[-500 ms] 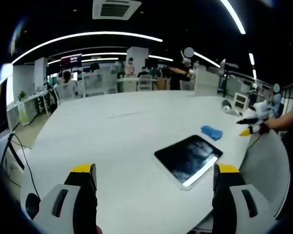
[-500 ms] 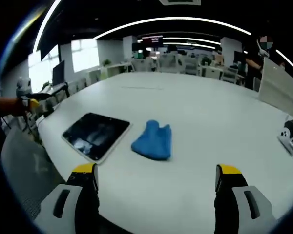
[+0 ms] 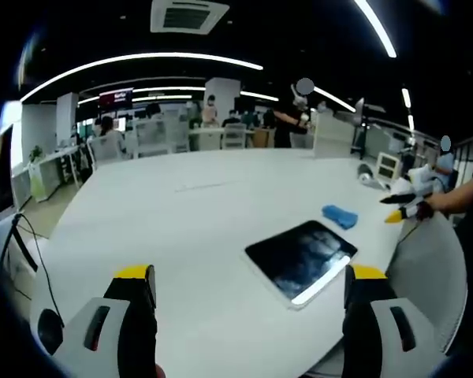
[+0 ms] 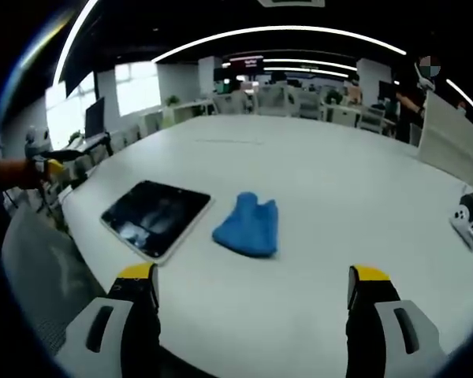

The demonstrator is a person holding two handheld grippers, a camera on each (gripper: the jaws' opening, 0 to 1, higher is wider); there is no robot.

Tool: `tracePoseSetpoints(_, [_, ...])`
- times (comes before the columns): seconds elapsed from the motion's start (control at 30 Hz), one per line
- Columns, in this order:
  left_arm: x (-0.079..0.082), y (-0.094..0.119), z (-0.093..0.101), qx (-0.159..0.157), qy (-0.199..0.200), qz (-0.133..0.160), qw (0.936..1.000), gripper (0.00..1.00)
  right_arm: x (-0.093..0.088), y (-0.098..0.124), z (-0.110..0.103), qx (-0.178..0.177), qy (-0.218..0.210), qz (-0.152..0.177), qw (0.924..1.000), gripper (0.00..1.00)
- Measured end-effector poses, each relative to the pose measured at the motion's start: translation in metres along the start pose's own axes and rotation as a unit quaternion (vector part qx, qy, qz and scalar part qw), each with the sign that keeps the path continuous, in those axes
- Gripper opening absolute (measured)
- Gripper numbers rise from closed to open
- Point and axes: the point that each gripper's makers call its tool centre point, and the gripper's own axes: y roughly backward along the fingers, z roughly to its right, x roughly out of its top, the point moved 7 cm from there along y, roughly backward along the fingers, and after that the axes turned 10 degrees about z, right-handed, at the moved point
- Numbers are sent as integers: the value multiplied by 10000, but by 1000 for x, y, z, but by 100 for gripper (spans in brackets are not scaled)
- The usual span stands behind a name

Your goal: Wipe the mirror surface with the cleaning cloth until all visible marks leave the cleaned area.

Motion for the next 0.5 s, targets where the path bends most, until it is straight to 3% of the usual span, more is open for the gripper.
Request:
tracePoseSetpoints(0.33, [-4, -3, 3, 29, 2, 6, 10000, 99, 1, 1, 5, -97, 26, 36, 9999, 99])
tracePoseSetpoints(0.5, [1, -2, 8, 118, 137, 133, 9997, 99, 0, -2, 1, 67, 97, -5, 9999, 99])
